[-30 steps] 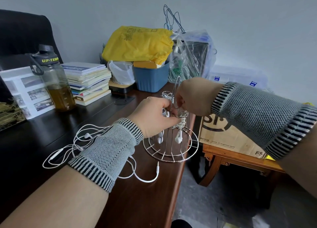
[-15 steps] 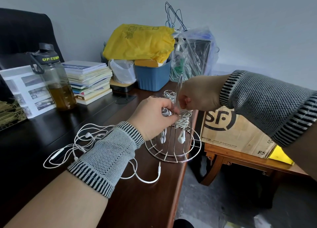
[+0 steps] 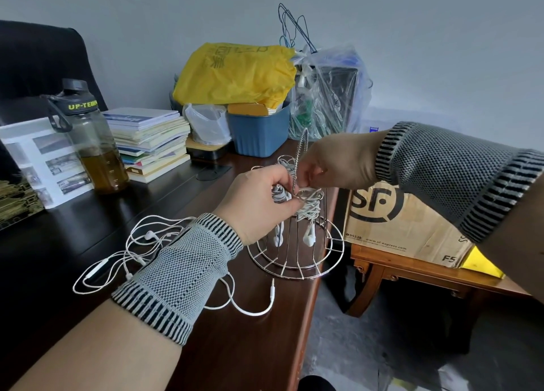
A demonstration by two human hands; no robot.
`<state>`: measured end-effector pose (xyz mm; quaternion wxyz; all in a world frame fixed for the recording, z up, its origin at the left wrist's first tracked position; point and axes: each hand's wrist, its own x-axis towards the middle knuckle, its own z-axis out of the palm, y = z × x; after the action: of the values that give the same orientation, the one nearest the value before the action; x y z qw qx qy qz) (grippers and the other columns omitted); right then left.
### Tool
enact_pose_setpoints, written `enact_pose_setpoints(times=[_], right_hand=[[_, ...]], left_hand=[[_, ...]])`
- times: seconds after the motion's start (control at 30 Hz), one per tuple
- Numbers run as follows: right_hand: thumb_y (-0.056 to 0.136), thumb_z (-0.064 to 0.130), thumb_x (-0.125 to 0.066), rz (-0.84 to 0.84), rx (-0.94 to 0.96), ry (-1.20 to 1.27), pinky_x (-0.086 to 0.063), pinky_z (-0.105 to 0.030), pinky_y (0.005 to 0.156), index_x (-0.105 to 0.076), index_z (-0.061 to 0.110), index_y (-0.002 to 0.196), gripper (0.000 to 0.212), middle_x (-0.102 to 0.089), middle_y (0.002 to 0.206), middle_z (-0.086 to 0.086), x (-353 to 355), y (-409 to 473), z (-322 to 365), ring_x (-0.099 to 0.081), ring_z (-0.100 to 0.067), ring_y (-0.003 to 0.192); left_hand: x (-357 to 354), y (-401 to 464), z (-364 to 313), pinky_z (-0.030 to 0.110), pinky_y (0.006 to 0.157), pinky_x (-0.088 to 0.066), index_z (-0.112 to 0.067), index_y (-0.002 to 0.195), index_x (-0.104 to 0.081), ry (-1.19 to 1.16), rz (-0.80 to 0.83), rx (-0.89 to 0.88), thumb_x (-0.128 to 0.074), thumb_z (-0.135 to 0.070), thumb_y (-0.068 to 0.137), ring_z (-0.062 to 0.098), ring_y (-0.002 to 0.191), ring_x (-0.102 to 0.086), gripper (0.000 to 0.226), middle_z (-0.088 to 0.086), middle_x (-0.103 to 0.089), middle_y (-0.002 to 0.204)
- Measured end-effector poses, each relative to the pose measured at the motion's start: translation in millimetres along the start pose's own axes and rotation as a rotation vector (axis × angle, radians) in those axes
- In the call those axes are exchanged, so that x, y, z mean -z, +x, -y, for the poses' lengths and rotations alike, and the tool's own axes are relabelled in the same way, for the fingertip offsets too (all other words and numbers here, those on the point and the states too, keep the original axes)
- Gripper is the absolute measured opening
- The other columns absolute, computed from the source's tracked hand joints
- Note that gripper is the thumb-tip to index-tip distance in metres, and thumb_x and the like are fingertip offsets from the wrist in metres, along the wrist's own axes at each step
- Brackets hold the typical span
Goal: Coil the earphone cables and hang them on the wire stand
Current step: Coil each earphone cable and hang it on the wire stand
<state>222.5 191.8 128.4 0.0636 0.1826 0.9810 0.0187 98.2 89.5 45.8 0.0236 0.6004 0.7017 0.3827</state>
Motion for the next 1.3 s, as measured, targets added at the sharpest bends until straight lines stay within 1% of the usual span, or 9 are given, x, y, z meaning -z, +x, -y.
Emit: enact_pose_setpoints(times=[0.13,0.27,0.43,0.6,0.8,0.87,1.0,1.13,1.3], right_hand=[[0.092,0.014,-0.055,-0.033,0.005,0.133,-0.041,-0.009,0.073,-0.070,0.016,0.103,0.018,-0.066,0.087,0.008,-3.7,-1.8,-7.4,-0.054,0.003,0.070],[0.091,0.010,-0.056,-0.058,-0.024,0.201,-0.048,-0.023,0.090,-0.072,0.017,0.101,0.020,-0.071,0.093,0.003,-6.6,-1.9,-7.3,-0.063,-0.008,0.082],[0.090,0.011,-0.058,-0.034,-0.080,0.264,-0.039,-0.005,0.070,-0.072,0.018,0.102,0.019,-0.065,0.081,0.011,-5.0,-2.7,-7.4,-0.055,0.003,0.069],[0.090,0.009,-0.058,-0.026,-0.086,0.259,-0.044,-0.016,0.086,-0.071,0.017,0.103,0.020,-0.069,0.094,0.005,-3.5,-0.9,-5.3,-0.060,-0.005,0.084],[0.089,0.009,-0.059,-0.067,-0.080,0.276,-0.038,-0.003,0.062,-0.070,0.021,0.092,0.017,-0.061,0.075,0.014,-6.8,-2.5,-7.0,-0.054,0.007,0.062],[0.092,0.013,-0.057,-0.020,-0.079,0.228,-0.038,-0.004,0.068,-0.071,0.021,0.098,0.017,-0.062,0.078,0.016,-4.4,-3.2,-6.4,-0.055,0.009,0.065],[0.095,0.014,-0.051,0.071,-0.100,0.130,-0.043,-0.027,0.097,-0.069,0.015,0.108,0.022,-0.066,0.104,0.005,1.3,-0.9,-2.8,-0.058,-0.009,0.096],[0.094,0.012,-0.053,0.120,-0.091,0.108,-0.042,-0.023,0.088,-0.066,0.015,0.102,0.016,-0.061,0.094,0.009,3.4,0.6,-2.4,-0.054,-0.007,0.090],[0.090,0.009,-0.055,0.097,-0.063,0.138,-0.039,-0.015,0.068,-0.063,0.019,0.094,0.013,-0.057,0.081,0.014,2.7,3.4,-5.0,-0.050,0.001,0.074]], left_hand=[[-0.6,0.3,-1.3,0.035,0.089,-0.049,-0.026,0.081,-0.066,-0.005,0.000,0.004,-0.077,-0.032,0.077,0.012,0.092,-0.063,0.013,-0.007,-0.070,0.092],[-0.5,-0.5,-2.4,0.035,0.091,-0.050,-0.035,0.074,-0.061,-0.022,0.013,0.015,-0.077,-0.033,0.077,0.011,0.094,-0.064,0.016,-0.008,-0.071,0.096],[0.1,-1.1,-4.2,0.020,0.083,-0.042,-0.033,0.076,-0.062,0.003,0.007,0.021,-0.077,-0.032,0.079,0.005,0.093,-0.061,0.016,-0.013,-0.069,0.094],[1.3,-1.2,-3.9,0.019,0.076,-0.038,-0.034,0.071,-0.059,0.016,0.004,0.021,-0.078,-0.033,0.078,0.006,0.089,-0.059,0.020,-0.014,-0.065,0.087],[0.4,-1.0,-3.6,0.019,0.076,-0.038,-0.034,0.069,-0.057,0.023,0.001,0.016,-0.078,-0.034,0.078,0.004,0.086,-0.057,0.022,-0.014,-0.065,0.086],[0.1,-0.8,-3.1,0.020,0.077,-0.038,-0.034,0.069,-0.057,0.037,-0.004,0.012,-0.078,-0.036,0.077,0.005,0.088,-0.057,0.023,-0.013,-0.065,0.087],[0.8,0.1,-2.4,0.023,0.082,-0.042,-0.034,0.068,-0.057,0.039,-0.004,0.000,-0.078,-0.036,0.077,0.007,0.091,-0.059,0.023,-0.011,-0.067,0.088],[-0.7,0.3,-0.5,0.024,0.076,-0.042,-0.030,0.065,-0.058,0.027,-0.006,-0.011,-0.079,-0.035,0.077,0.005,0.084,-0.059,0.025,-0.011,-0.065,0.082],[-3.5,-0.7,5.2,0.027,0.084,-0.047,-0.033,0.061,-0.057,-0.028,-0.015,-0.054,-0.077,-0.033,0.078,0.008,0.088,-0.061,0.027,-0.010,-0.066,0.084]])
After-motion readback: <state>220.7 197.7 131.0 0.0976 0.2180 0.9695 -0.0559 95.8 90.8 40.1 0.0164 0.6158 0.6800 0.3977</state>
